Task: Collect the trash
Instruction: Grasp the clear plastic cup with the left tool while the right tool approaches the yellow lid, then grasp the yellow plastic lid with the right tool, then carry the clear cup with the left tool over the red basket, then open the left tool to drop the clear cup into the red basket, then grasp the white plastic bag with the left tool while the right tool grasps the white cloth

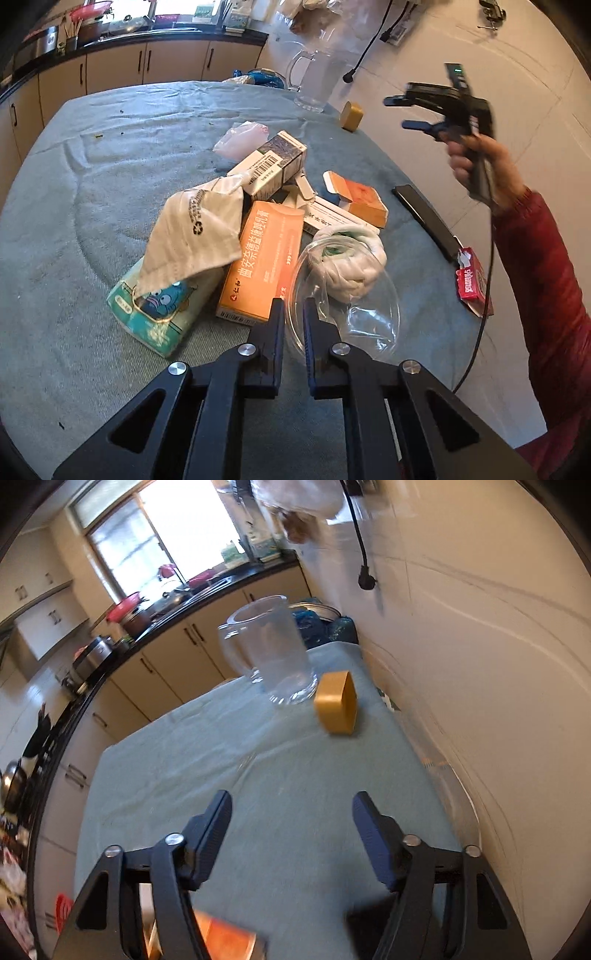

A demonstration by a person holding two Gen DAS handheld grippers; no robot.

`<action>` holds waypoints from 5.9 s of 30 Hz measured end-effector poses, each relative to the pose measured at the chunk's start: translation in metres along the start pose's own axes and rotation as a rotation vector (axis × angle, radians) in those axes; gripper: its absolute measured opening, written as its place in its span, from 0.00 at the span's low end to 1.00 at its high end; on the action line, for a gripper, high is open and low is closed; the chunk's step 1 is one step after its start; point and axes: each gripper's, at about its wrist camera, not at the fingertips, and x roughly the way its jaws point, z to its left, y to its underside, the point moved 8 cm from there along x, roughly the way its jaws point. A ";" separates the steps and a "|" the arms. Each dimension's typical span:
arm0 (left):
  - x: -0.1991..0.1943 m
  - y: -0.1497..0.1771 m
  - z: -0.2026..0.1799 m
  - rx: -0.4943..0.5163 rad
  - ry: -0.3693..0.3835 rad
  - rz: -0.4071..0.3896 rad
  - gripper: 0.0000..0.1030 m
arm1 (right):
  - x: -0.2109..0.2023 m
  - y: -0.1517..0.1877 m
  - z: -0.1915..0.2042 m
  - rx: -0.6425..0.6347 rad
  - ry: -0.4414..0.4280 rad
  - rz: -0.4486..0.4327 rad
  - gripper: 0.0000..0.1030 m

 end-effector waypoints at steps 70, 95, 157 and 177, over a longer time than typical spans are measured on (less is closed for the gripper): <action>-0.066 0.050 0.062 -0.223 -0.046 -0.102 0.31 | -0.112 0.241 0.208 -0.379 -0.465 0.135 0.29; -0.054 0.050 0.027 -0.198 0.074 -0.072 0.07 | -0.114 0.253 0.209 -0.384 -0.503 0.152 0.29; -0.228 0.115 0.261 -0.441 -0.581 -0.372 0.33 | -0.041 0.388 0.471 -0.585 -0.729 0.403 0.44; -0.153 0.069 0.142 -0.211 -0.457 -0.322 0.39 | -0.099 0.325 0.272 -0.339 -0.608 0.169 0.54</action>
